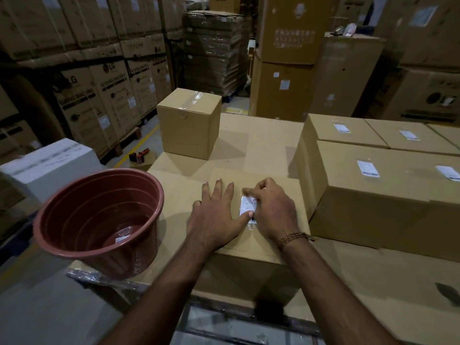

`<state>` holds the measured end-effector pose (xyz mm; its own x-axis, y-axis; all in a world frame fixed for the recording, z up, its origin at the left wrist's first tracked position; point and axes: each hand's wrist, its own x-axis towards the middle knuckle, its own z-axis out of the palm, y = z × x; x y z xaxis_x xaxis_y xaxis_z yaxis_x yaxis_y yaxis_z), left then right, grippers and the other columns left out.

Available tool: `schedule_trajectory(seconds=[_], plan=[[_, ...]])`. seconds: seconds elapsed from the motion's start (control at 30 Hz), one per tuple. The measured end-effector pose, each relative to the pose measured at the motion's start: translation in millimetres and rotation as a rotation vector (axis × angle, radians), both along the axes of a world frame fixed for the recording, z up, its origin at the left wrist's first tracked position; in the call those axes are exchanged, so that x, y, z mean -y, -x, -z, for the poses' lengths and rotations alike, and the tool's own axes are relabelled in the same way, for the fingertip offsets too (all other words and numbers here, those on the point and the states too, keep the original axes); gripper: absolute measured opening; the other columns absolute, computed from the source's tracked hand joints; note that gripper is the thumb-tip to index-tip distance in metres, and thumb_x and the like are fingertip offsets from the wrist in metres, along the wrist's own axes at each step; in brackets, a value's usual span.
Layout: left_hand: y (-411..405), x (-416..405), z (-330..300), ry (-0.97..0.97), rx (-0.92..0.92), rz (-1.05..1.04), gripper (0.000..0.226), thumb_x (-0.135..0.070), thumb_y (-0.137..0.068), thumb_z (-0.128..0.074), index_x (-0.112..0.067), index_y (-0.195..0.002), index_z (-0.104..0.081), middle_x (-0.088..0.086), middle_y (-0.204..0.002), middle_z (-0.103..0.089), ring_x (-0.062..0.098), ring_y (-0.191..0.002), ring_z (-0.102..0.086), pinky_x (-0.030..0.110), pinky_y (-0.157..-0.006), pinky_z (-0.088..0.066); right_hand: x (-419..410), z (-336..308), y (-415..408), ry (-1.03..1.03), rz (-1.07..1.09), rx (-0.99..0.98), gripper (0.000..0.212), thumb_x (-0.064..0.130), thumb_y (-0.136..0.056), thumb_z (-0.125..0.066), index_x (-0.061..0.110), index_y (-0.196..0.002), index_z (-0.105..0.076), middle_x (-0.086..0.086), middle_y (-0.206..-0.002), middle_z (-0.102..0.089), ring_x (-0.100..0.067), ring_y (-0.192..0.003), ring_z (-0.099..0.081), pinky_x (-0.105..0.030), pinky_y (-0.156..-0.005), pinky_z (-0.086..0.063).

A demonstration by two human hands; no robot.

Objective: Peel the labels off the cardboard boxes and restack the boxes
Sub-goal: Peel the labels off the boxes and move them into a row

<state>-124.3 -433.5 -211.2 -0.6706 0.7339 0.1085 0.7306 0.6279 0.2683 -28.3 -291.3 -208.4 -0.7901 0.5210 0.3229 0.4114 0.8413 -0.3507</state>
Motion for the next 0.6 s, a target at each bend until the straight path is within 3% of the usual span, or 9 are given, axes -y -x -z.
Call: schedule_trajectory(seconds=[0.2, 0.43, 0.6], plan=[[-2, 0, -1, 0.001, -0.007, -0.005, 0.094, -0.081, -0.093, -0.035, -0.030, -0.168, -0.010, 0.001, -0.177, -0.003, 0.032, -0.161, 0.001, 0.054, -0.118, -0.030, -3, -1, 0, 0.048, 0.019, -0.040, 0.036, 0.022, -0.085, -0.071, 0.037, -0.118, -0.074, 0.013, -0.105, -0.055, -0.012, -0.095, -0.058, -0.029, -0.070, -0.043], [0, 1, -5, -0.018, 0.036, -0.010, 0.096, -0.082, -0.091, -0.040, -0.030, -0.167, -0.013, 0.000, -0.177, -0.005, 0.031, -0.161, 0.000, 0.055, -0.118, -0.029, -20, -13, 22, 0.101, -0.006, 0.006, 0.015, 0.024, -0.094, -0.066, 0.036, -0.094, -0.075, 0.012, -0.092, -0.060, -0.011, -0.086, -0.061, -0.030, -0.072, -0.047], [-2, 1, -4, -0.025, 0.029, -0.011, 0.097, -0.084, -0.090, -0.040, -0.031, -0.167, -0.013, -0.001, -0.177, -0.005, 0.030, -0.161, 0.000, 0.055, -0.118, -0.029, -18, -1, 18, 0.074, 0.011, -0.091, 0.009, 0.025, -0.094, -0.067, 0.032, -0.092, -0.071, 0.012, -0.092, -0.057, -0.009, -0.079, -0.059, -0.030, -0.066, -0.044]])
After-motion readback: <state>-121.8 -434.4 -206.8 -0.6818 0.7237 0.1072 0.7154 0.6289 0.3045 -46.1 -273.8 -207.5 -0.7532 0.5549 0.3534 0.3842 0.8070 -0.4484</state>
